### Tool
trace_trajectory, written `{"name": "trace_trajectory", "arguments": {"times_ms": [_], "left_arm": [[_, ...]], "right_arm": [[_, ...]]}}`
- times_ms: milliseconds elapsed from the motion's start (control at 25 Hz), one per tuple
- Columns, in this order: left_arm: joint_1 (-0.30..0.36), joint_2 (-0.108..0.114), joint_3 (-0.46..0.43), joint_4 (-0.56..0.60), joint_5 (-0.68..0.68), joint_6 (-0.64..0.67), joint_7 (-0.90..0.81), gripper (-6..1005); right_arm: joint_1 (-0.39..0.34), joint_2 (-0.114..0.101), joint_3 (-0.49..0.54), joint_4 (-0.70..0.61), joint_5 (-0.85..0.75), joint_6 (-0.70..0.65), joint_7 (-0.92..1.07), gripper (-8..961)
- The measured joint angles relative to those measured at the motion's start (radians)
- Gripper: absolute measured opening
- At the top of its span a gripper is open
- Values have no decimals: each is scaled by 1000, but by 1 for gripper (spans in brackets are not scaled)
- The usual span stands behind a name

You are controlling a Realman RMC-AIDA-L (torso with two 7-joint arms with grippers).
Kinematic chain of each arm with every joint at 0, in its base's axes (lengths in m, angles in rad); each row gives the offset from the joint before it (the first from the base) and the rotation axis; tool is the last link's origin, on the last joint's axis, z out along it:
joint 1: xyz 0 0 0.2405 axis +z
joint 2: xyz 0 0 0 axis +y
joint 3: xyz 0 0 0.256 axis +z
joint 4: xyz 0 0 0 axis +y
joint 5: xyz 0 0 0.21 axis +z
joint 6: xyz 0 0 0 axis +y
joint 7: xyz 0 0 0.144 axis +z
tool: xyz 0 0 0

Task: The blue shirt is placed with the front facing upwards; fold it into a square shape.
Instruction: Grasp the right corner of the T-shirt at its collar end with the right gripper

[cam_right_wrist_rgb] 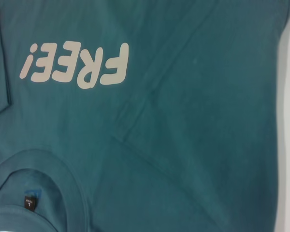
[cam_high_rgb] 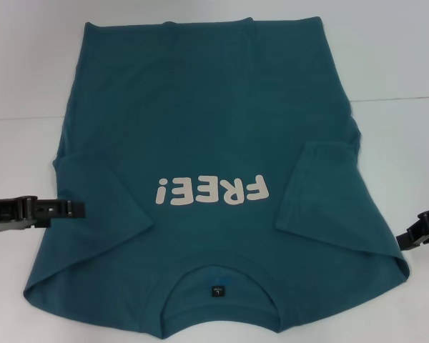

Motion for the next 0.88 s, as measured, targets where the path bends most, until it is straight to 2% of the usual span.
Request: {"name": "trace_trajectory", "arguments": {"times_ms": [240, 480, 640, 880], "left_arm": [[1, -6, 3, -5, 0, 7, 8, 904], [6, -18, -4, -5, -27, -17, 36, 903], [8, -31, -4, -13, -75, -33, 77, 904], [4, -34, -2, -48, -144, -42, 129, 903]], "right_arm": [[-3, 0, -5, -2, -6, -1, -8, 33], [-16, -17, -5, -5, -19, 7, -11, 35], [-21, -22, -5, -5, -21, 6, -25, 49], [-26, -22, 4, -5, -18, 2, -54, 234]]}}
